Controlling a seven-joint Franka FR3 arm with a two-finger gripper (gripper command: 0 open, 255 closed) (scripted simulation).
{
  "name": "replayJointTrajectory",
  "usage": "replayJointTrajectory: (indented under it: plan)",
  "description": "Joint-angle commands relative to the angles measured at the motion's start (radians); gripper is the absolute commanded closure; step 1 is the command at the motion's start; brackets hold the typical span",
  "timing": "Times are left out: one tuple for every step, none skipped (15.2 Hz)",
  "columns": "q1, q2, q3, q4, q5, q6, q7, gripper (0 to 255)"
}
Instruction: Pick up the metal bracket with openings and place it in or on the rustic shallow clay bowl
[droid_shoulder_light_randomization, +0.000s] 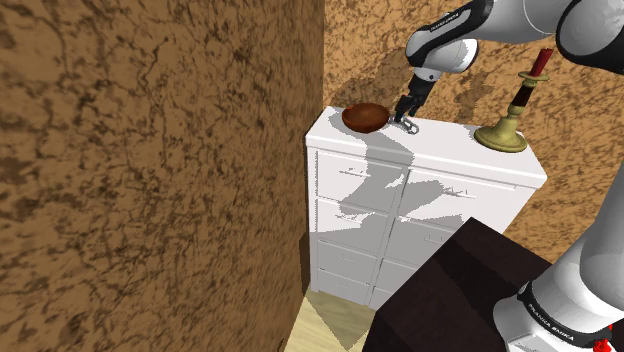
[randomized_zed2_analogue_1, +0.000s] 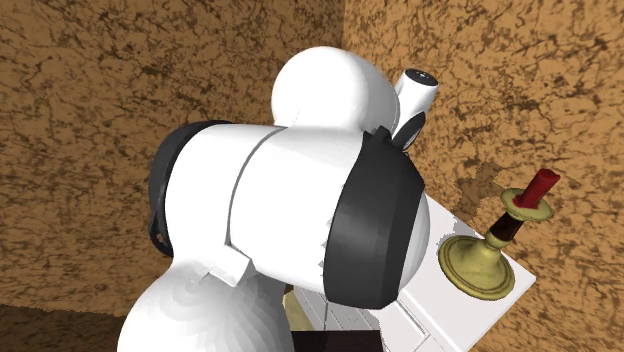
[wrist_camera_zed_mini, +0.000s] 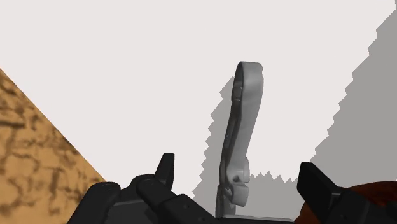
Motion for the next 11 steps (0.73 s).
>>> replayJointTrajectory:
  plan:
    - [-0.002, 0.019, 0.006, -0.001, 0.013, 0.018, -0.007, 0]
    - [-0.002, 0.023, 0.007, -0.002, 0.016, 0.023, -0.009, 0]
    - [-0.002, 0.023, 0.007, -0.002, 0.016, 0.023, -0.009, 0]
    - [-0.002, 0.023, 0.007, -0.002, 0.016, 0.023, -0.009, 0]
    - [-0.002, 0.023, 0.007, -0.002, 0.016, 0.023, -0.009, 0]
    - [-0.002, 0.023, 0.007, -0.002, 0.016, 0.023, -0.009, 0]
    - [-0.002, 0.023, 0.007, -0.002, 0.016, 0.023, -0.009, 0]
    - [-0.002, 0.023, 0.007, -0.002, 0.016, 0.023, -0.009, 0]
    - [-0.002, 0.023, 0.007, -0.002, 0.016, 0.023, -0.009, 0]
    - [-0.002, 0.023, 0.007, -0.002, 0.016, 0.023, -0.009, 255]
    - [-0.002, 0.023, 0.007, -0.002, 0.016, 0.023, -0.009, 255]
